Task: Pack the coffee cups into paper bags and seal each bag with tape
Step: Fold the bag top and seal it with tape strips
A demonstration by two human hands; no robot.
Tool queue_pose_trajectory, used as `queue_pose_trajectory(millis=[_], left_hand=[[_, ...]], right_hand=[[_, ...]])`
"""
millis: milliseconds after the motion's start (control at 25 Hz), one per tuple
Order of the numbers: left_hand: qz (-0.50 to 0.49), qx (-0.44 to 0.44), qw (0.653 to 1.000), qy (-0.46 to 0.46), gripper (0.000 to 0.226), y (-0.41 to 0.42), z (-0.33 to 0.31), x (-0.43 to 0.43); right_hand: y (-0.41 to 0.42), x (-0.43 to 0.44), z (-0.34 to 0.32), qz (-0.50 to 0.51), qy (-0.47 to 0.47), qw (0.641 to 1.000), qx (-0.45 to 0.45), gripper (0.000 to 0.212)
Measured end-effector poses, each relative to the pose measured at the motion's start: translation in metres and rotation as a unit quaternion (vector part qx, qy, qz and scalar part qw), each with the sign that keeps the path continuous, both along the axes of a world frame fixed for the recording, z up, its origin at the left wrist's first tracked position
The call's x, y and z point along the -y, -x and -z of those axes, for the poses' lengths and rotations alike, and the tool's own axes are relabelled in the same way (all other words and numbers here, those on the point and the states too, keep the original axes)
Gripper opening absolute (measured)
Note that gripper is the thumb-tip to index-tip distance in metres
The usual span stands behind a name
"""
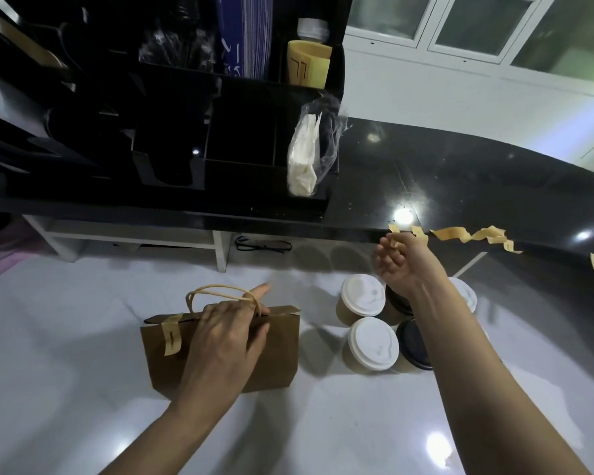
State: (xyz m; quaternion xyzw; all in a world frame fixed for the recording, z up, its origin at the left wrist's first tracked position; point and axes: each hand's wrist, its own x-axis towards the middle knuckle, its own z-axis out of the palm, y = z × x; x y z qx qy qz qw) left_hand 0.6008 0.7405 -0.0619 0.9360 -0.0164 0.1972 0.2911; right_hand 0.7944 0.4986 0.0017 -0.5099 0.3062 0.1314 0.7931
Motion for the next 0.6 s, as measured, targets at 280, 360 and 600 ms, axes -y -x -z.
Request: queue_pose_trajectory(millis=[280,360,600], left_hand=[[-0.001,0.011,1.000,-0.003,0.047,-0.001,-0.003,0.001],[-0.006,0.010,1.000,0.002,0.047,0.000,-0.005,0.002],[-0.020,-0.002,1.000,0.005,0.036,-0.001,-0.009,0.003]], right_hand=[[0.007,-0.005,-0.001,-0.062,0.099,0.991,0.073,0.009],[0.018,-0.012,-0.003,-0.096,0.106,0.986,0.089,0.010],[0.081,-0.038,-0.002,-0.217,0.179,0.951,0.130,0.014]])
